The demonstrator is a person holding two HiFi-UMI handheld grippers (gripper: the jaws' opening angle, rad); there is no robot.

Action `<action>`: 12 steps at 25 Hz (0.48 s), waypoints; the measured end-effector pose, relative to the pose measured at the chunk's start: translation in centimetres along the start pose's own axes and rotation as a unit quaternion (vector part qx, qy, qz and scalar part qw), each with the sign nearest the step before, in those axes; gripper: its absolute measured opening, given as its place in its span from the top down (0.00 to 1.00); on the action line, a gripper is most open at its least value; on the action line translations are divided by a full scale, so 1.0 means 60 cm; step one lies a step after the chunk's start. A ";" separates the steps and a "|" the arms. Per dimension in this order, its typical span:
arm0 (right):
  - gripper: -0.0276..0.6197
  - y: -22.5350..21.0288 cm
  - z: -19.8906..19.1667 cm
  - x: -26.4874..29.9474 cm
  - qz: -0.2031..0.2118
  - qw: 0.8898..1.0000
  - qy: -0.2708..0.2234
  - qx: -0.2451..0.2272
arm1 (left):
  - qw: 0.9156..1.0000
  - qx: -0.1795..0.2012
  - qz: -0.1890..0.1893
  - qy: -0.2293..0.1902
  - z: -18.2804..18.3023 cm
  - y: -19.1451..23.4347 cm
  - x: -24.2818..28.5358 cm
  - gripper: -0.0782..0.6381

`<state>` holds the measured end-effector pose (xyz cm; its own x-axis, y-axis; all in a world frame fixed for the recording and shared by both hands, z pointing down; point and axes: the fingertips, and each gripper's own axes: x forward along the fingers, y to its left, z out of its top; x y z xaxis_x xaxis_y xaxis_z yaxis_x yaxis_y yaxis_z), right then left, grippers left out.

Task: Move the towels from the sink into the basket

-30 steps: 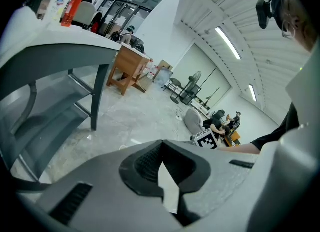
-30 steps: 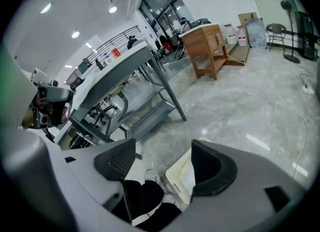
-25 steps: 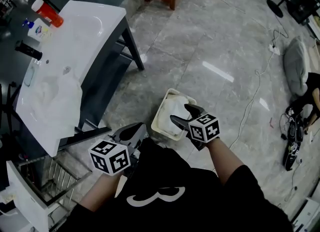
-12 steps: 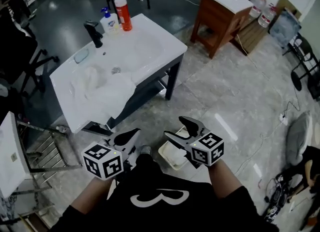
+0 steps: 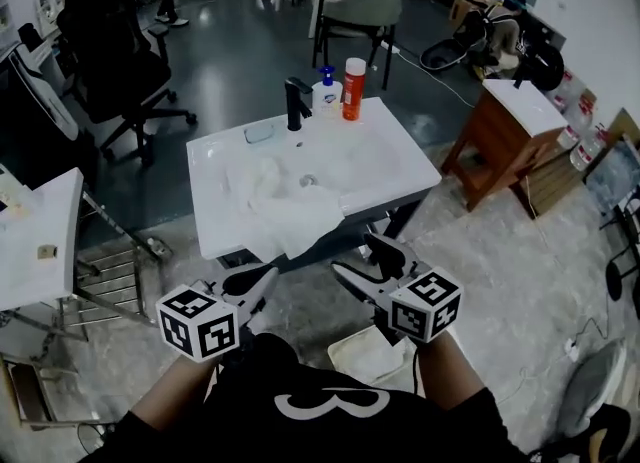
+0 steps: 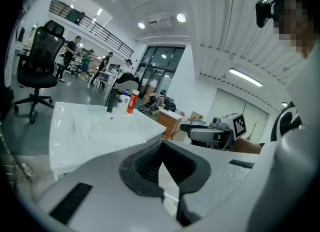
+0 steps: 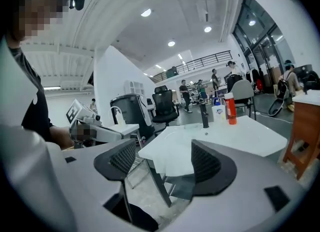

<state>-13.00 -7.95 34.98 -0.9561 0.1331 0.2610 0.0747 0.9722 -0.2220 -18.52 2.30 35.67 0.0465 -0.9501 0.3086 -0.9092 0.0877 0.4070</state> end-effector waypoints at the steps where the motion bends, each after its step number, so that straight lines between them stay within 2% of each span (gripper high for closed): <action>1: 0.45 0.004 0.008 0.011 0.004 1.000 0.001 -0.006 | 1.000 -0.002 0.007 -0.008 0.006 0.009 -0.010 0.88; 6: 0.45 0.028 0.022 0.080 0.027 0.999 0.023 -0.025 | 0.999 -0.011 0.034 -0.040 0.034 0.058 -0.045 0.88; 12: 0.45 0.045 0.028 0.187 0.040 0.997 0.053 -0.026 | 0.998 -0.015 0.044 -0.040 0.059 0.137 -0.067 0.88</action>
<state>-24.00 -4.17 35.72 -0.9115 0.2275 0.3426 0.1667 0.9660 -0.1978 -27.67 5.79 34.74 -0.0672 -0.9591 0.2750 -0.8955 0.1795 0.4073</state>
